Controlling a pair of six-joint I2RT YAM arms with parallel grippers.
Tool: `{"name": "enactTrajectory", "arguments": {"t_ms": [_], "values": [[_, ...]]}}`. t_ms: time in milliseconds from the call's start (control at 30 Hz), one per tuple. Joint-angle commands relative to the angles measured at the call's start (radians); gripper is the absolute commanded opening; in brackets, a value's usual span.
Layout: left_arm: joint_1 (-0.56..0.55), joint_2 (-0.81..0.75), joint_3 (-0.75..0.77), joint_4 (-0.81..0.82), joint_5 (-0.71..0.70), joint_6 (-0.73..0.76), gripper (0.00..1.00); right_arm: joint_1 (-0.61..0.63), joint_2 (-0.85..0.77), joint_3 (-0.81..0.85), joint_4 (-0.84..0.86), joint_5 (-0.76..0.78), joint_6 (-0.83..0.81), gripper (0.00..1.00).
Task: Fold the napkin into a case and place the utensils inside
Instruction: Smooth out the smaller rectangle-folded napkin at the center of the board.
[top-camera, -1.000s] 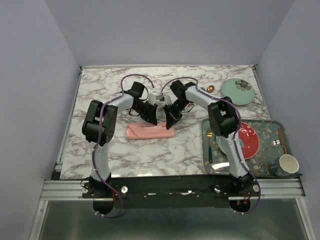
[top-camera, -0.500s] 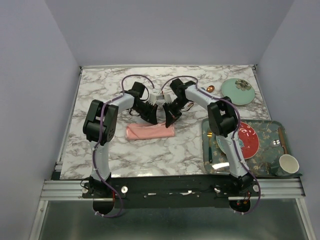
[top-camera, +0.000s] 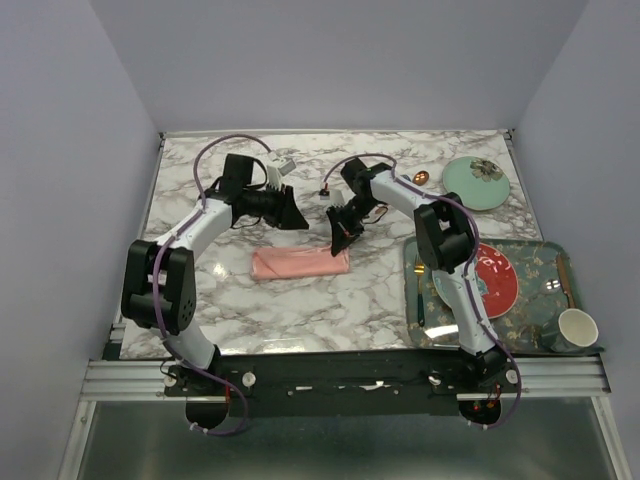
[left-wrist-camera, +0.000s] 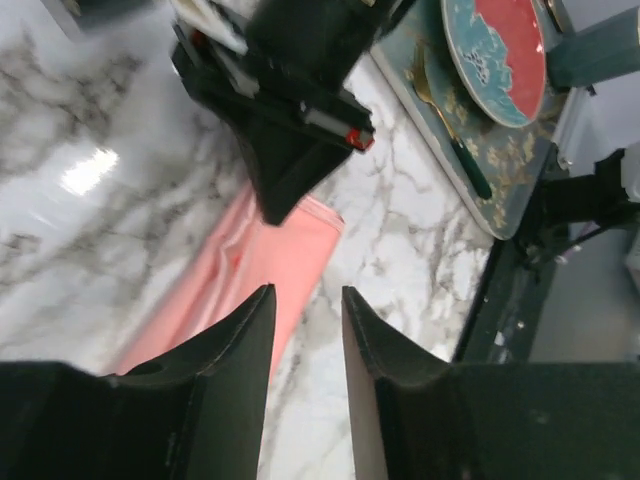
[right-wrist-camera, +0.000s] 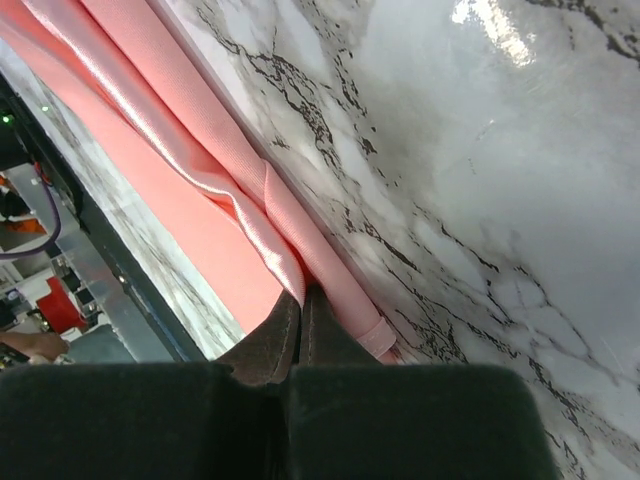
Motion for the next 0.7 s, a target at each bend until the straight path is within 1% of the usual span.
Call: {"name": "enactTrajectory", "arguments": {"t_ms": [0,67,100,133,167,333,367,400,433,500,533,567,667], "values": [[-0.011,0.027,-0.188,0.112,0.114,-0.206,0.39,-0.006,-0.008,-0.080,0.072,0.095,-0.021,0.01],[-0.007,0.043,-0.243,0.165,0.113,-0.254,0.36,-0.006,-0.022,-0.083,0.086,0.099,-0.033,0.01],[0.002,0.063,-0.260,0.232,0.116,-0.288,0.36,-0.004,-0.022,-0.083,0.087,0.109,-0.038,0.01],[0.019,0.073,-0.276,0.266,0.110,-0.344,0.35,-0.004,-0.022,-0.077,0.086,0.113,-0.045,0.01],[0.030,0.082,-0.297,0.295,0.105,-0.366,0.35,-0.004,-0.020,-0.072,0.087,0.119,-0.059,0.01],[0.067,0.200,-0.277,0.312,0.097,-0.380,0.33,-0.004,-0.017,-0.058,0.078,0.115,-0.085,0.01],[0.070,0.218,-0.267,0.306,0.093,-0.379,0.32,-0.006,-0.020,-0.055,0.076,0.124,-0.088,0.02],[0.071,0.244,-0.264,0.292,0.091,-0.374,0.31,-0.006,-0.025,-0.052,0.073,0.130,-0.091,0.04],[0.072,0.255,-0.259,0.288,0.090,-0.369,0.31,-0.004,-0.039,-0.051,0.070,0.132,-0.096,0.09],[0.073,0.278,-0.254,0.286,0.088,-0.372,0.29,-0.006,-0.062,-0.046,0.060,0.117,-0.101,0.16],[0.073,0.283,-0.254,0.288,0.088,-0.374,0.29,-0.010,-0.101,-0.049,0.060,0.109,-0.101,0.25],[0.075,0.284,-0.259,0.292,0.088,-0.382,0.29,-0.012,-0.117,-0.054,0.061,0.101,-0.101,0.27],[0.075,0.281,-0.261,0.311,0.093,-0.400,0.29,-0.014,-0.161,-0.063,0.067,0.083,-0.093,0.24]]}}
